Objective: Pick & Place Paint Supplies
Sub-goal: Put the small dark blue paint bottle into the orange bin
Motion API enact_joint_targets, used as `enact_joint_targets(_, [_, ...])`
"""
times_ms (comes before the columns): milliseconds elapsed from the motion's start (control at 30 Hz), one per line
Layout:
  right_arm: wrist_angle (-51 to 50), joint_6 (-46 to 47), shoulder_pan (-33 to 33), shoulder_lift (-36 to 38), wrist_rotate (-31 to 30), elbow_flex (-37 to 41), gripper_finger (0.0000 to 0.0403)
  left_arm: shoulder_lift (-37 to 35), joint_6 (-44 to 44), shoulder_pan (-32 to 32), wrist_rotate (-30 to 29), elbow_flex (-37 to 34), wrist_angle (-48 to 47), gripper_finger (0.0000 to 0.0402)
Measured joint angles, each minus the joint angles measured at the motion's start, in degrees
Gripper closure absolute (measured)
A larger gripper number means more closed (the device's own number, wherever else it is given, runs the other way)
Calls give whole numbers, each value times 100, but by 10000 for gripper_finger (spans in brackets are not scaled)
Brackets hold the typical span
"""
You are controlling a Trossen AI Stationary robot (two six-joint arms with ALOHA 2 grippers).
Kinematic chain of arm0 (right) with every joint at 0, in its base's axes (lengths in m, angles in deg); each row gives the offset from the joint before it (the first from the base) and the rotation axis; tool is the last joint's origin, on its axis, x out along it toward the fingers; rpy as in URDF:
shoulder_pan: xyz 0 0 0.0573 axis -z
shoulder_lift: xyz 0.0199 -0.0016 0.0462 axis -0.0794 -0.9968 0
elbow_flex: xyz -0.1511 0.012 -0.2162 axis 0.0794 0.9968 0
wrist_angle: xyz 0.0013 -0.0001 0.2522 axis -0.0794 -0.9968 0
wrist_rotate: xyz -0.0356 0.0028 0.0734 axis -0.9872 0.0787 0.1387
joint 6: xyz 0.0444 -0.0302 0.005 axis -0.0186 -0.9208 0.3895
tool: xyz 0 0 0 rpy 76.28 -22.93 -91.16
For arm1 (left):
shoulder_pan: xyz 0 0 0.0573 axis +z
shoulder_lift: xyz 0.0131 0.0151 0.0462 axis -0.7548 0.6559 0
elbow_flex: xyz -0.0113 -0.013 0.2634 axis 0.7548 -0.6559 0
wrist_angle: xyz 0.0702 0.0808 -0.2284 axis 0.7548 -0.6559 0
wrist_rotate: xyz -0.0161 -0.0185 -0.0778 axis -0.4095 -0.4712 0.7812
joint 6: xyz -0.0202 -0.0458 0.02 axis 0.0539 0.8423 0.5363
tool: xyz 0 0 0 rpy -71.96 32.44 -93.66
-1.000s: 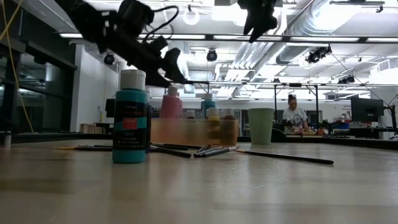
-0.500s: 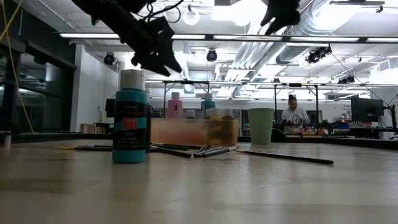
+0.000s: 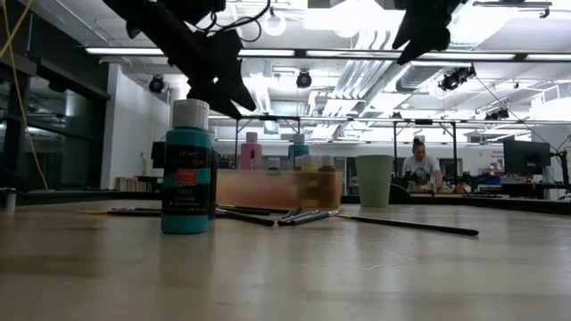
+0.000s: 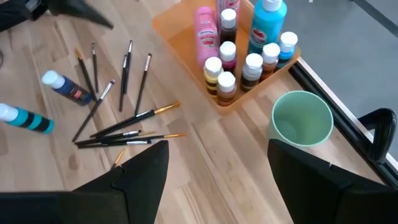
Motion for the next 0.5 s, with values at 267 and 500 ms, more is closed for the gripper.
enact_joint_targets(267, [-4, -18, -72, 2, 15, 0, 136, 2, 111, -11, 1929, 365, -1304, 94])
enact_joint_targets(500, [-9, -127, -72, 2, 17, 0, 136, 2, -876, -258, 2464, 890, -2285, 94])
